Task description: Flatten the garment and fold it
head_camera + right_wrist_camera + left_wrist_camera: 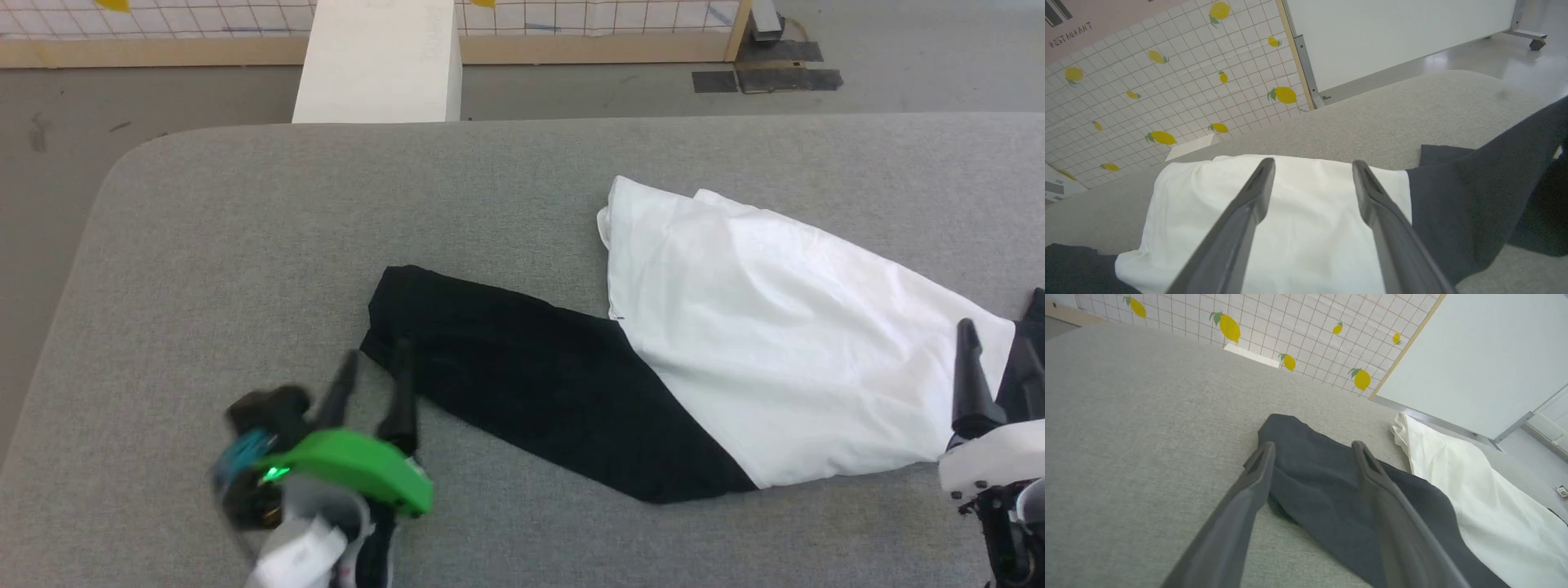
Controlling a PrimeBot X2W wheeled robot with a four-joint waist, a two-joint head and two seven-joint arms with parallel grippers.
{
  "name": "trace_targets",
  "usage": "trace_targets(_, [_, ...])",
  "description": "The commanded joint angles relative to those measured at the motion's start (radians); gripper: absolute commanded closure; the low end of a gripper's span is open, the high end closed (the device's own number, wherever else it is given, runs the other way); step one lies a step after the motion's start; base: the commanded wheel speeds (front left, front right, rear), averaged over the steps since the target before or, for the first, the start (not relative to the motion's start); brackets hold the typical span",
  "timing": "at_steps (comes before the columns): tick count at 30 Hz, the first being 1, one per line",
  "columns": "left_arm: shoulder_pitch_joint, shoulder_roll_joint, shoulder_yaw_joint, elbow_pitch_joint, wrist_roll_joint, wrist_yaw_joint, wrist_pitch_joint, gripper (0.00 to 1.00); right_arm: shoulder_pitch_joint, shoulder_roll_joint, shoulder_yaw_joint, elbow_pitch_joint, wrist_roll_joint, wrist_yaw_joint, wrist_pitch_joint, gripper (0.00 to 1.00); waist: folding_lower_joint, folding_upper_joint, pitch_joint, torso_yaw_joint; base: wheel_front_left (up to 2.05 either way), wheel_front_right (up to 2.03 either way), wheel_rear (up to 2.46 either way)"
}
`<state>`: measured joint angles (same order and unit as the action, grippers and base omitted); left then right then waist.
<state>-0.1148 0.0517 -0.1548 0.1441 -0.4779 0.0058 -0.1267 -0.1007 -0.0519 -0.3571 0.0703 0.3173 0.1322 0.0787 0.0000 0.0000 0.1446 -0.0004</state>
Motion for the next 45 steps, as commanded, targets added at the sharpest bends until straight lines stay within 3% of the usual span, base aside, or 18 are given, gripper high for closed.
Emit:
trace_targets(1, [-0.051,-0.001,-0.03,0.03,-0.025,0.008,0.072,0.0,0.012,0.001,0.009,0.01,0.009,-0.002,-0.013,0.0,0.0,0.0,0.003,-0.005,0.0,0.0,0.0])
trace_targets(6, [-0.21,-0.001,-0.181,0.09,-0.018,-0.032,0.335,0.0,0.002,0.001,0.019,0.024,0.001,-0.002,-0.022,0.0,0.0,0.0,0.029,-0.022,0.0,0.0,0.0])
trace_targets(12, [-0.395,-0.001,-0.315,0.179,0.016,-0.07,0.503,0.0,-0.027,0.001,0.049,0.039,0.012,-0.002,-0.022,0.0,0.0,0.0,0.075,-0.067,0.0,0.0,0.0])
trace_targets(26, [-0.569,0.016,-0.449,0.404,0.041,-0.121,0.553,0.0,-0.058,0.002,0.072,0.089,0.04,-0.002,-0.058,0.0,0.0,0.0,0.163,-0.157,0.0,0.0,0.0])
trace_targets(27, [-0.57,0.019,-0.451,0.415,0.039,-0.122,0.56,0.07,-0.058,0.002,0.071,0.091,0.041,-0.002,-0.06,0.0,0.0,0.0,0.164,-0.157,0.0,0.0,0.0])
trace_targets(28, [-0.572,0.02,-0.45,0.422,0.035,-0.122,0.56,0.8,-0.059,0.002,0.071,0.093,0.041,-0.002,-0.063,0.0,0.0,0.0,0.165,-0.157,0.0,0.0,0.0])
trace_targets(29, [-0.573,0.02,-0.446,0.425,0.03,-0.122,0.555,1.0,-0.059,0.002,0.07,0.095,0.041,-0.002,-0.064,0.0,0.0,0.0,0.165,-0.156,0.0,0.0,0.0])
trace_targets(37, [-0.588,0.035,-0.37,0.418,-0.025,-0.086,0.506,1.0,-0.064,0.002,0.071,0.104,0.028,-0.002,-0.064,0.0,0.0,0.0,0.145,-0.115,0.0,0.0,0.0])
trace_targets(45, [-0.609,0.138,-0.233,0.409,-0.069,-0.006,0.453,1.0,-0.073,0.002,0.09,0.104,0.02,-0.002,-0.057,0.0,0.0,0.0,0.119,-0.083,0.0,0.0,0.0])
